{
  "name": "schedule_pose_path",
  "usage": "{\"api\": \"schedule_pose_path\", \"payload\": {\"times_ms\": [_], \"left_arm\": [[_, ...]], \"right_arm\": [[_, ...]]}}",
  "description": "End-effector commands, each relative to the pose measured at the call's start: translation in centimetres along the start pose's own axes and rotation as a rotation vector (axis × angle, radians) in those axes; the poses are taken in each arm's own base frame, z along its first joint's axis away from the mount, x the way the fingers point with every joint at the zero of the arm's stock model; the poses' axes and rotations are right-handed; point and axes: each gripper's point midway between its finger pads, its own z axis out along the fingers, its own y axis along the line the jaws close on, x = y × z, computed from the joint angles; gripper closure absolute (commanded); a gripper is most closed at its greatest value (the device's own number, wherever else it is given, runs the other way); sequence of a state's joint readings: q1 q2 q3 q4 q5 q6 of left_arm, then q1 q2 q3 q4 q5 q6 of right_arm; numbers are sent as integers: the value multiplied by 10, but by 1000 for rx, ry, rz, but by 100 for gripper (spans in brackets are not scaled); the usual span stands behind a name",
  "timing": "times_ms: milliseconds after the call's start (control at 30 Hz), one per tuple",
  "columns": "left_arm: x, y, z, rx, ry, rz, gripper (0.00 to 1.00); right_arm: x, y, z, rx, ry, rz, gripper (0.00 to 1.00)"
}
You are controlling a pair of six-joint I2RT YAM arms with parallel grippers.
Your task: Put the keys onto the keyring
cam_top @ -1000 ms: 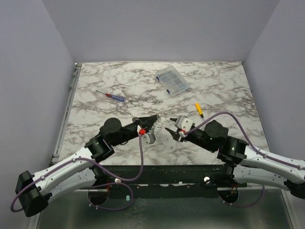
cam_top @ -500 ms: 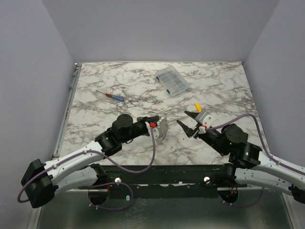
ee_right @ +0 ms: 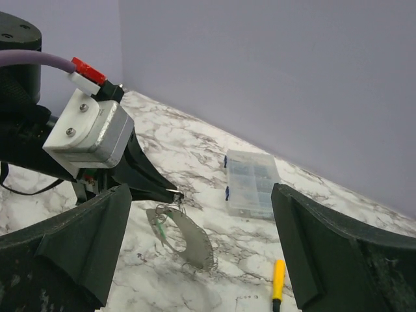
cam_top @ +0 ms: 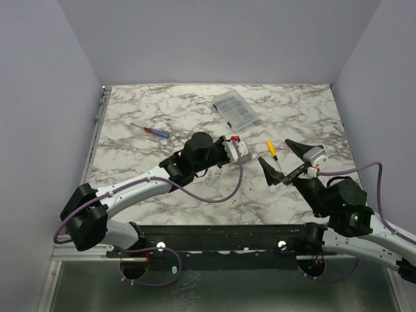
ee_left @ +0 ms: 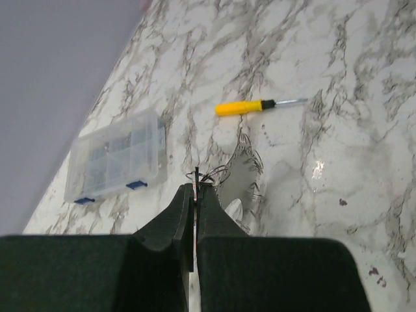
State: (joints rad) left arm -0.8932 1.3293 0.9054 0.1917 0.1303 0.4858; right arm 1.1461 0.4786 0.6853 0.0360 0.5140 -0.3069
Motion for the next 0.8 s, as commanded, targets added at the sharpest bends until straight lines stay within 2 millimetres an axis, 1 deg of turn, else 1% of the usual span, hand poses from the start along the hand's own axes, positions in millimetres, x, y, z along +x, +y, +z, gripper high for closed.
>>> {"api": "schedule_pose_path", "payload": {"times_ms": [0, 67, 100, 133, 167, 200, 233, 267, 300, 367, 433, 533, 667, 767], "left_arm": [[-61, 5, 15, 0, -129, -56, 100], [-67, 11, 15, -20, -136, -74, 100], [-64, 12, 15, -30, -126, -74, 100], [-55, 12, 14, -48, -103, -77, 100], [-43, 14, 14, -81, -68, -90, 100], [-26, 17, 12, -125, -23, -112, 100], [-8, 19, 11, -164, 26, -138, 100], [13, 16, 9, -184, 78, -169, 100], [29, 16, 6, -203, 122, -190, 100], [57, 16, 1, -246, 202, -226, 100], [80, 19, -6, -289, 276, -260, 100], [108, 25, -16, -323, 341, -297, 100], [139, 23, -31, -290, 442, -190, 100], [155, 24, -39, -289, 525, -120, 100]], "right_arm": [[0, -23, -8, 121, -4, 39, 0], [-2, -30, -11, 155, -9, 52, 0], [-2, -34, -12, 172, -12, 59, 0], [-3, -37, -14, 187, -16, 68, 0], [-3, -39, -15, 199, -19, 75, 0], [-4, -41, -16, 205, -22, 79, 0], [-4, -41, -16, 209, -24, 82, 0], [-5, -43, -17, 212, -28, 87, 0], [-4, -43, -18, 214, -27, 90, 0], [-3, -42, -17, 212, -23, 90, 0], [-1, -40, -16, 207, -18, 89, 0], [2, -37, -14, 197, -5, 83, 0], [3, -35, -13, 193, 3, 84, 0], [4, -35, -13, 192, 3, 91, 0]]}}
